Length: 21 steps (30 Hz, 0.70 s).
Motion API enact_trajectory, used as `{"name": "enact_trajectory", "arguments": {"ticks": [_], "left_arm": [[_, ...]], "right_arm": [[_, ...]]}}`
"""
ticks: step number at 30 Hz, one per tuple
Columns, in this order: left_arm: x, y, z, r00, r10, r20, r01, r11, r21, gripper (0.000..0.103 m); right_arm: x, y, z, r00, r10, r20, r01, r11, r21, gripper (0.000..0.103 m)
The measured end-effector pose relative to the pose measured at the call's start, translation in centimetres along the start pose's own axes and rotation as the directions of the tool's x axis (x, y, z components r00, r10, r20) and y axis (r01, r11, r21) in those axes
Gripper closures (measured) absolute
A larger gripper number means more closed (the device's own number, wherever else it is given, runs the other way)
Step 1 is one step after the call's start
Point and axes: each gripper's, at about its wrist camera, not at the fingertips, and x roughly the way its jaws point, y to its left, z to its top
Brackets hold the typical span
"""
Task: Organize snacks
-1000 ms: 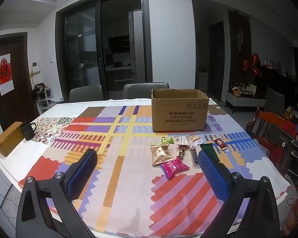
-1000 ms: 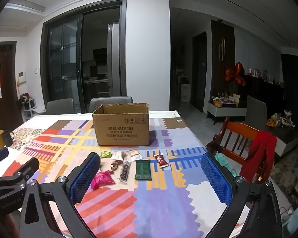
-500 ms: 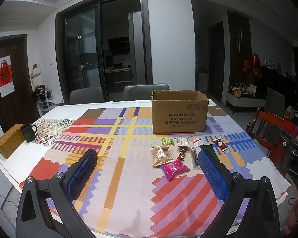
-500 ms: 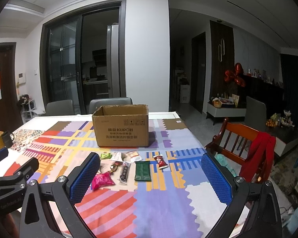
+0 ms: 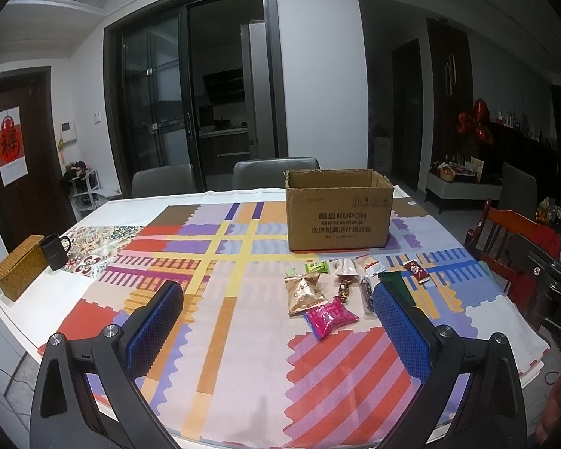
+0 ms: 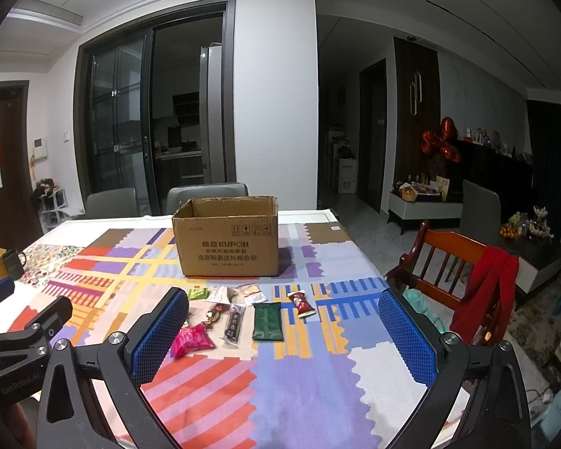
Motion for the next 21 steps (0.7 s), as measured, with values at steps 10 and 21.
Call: {"name": "enact_trajectory", "arguments": {"ticks": [10,21], "left_arm": [[-0.02,0.01,-0.02,1.000,-0.001,-0.002,0.001,1.000,-0.002,0.000],[0.01,-0.01,-0.15,1.000,-0.001,-0.001,0.001,1.000,-0.001,0.000]], "right_arm": [[0.22,-0.41,-0.60,1.000,-0.001,-0.006,0.001,1.000,0.004,0.000],[0.25,-0.38,-0.62,1.000,-0.002,-0.006,0.002,1.000,0.005,0.000]]}}
